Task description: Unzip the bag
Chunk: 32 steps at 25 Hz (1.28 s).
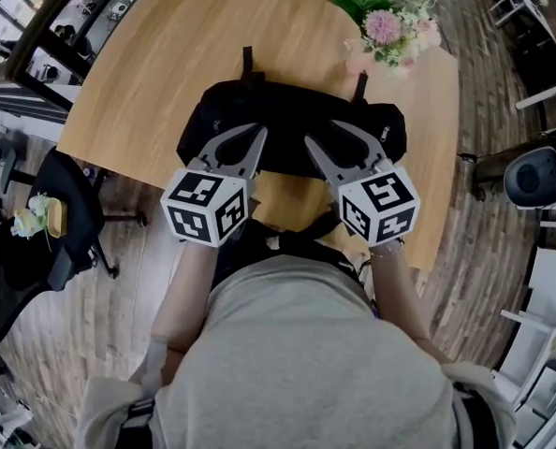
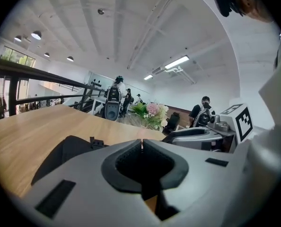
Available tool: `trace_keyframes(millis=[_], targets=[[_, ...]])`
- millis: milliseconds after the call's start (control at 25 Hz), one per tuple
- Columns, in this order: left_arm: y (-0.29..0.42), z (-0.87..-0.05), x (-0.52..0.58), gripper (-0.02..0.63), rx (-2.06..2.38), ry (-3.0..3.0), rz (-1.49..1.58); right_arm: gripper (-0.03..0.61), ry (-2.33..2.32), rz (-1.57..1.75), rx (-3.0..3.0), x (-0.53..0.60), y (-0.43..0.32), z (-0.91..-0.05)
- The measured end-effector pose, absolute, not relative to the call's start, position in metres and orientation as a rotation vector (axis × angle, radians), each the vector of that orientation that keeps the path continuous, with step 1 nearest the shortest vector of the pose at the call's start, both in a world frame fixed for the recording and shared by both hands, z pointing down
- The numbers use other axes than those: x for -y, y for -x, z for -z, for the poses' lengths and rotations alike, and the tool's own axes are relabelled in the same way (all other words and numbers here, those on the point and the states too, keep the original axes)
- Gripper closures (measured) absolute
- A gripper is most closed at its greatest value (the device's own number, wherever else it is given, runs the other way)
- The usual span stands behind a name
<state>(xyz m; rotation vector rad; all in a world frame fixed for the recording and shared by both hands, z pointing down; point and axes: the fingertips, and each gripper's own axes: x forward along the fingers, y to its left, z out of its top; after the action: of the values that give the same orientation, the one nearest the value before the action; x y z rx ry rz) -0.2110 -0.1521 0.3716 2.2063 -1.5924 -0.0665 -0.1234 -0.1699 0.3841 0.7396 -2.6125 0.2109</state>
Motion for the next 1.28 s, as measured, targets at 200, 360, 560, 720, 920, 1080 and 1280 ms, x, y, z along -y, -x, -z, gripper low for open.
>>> trace_keyframes(millis=[200,360,560,720,920,1080,1280], targets=[[0.186,-0.362,0.154,0.591,1.528,-2.261,0.063,0.43,-0.768,-0.358,2.67,0.164,0.116,-0.376],[0.174,-0.363,0.154,0.591,1.502,-2.283,0.04,0.439,-0.754,-0.367,2.69,0.157,0.114,-0.377],[0.167,-0.373,0.152,0.591,1.515,-2.27,-0.022,0.503,-0.795,-0.438,2.71,0.151,0.109,-0.377],[0.158,-0.375,0.151,0.591,1.506,-2.277,-0.055,0.572,-0.839,-0.502,2.725,0.152,0.102,-0.374],[0.151,-0.38,0.149,0.591,1.491,-2.293,-0.097,0.572,-0.77,-0.509,2.751,0.147,0.104,-0.374],[0.149,-0.384,0.147,0.591,1.471,-2.274,-0.104,0.572,-0.788,-0.557,2.71,0.148,0.101,-0.382],[0.153,-0.39,0.146,0.592,1.48,-2.244,-0.128,0.572,-0.819,-0.577,2.713,0.15,0.101,-0.385]])
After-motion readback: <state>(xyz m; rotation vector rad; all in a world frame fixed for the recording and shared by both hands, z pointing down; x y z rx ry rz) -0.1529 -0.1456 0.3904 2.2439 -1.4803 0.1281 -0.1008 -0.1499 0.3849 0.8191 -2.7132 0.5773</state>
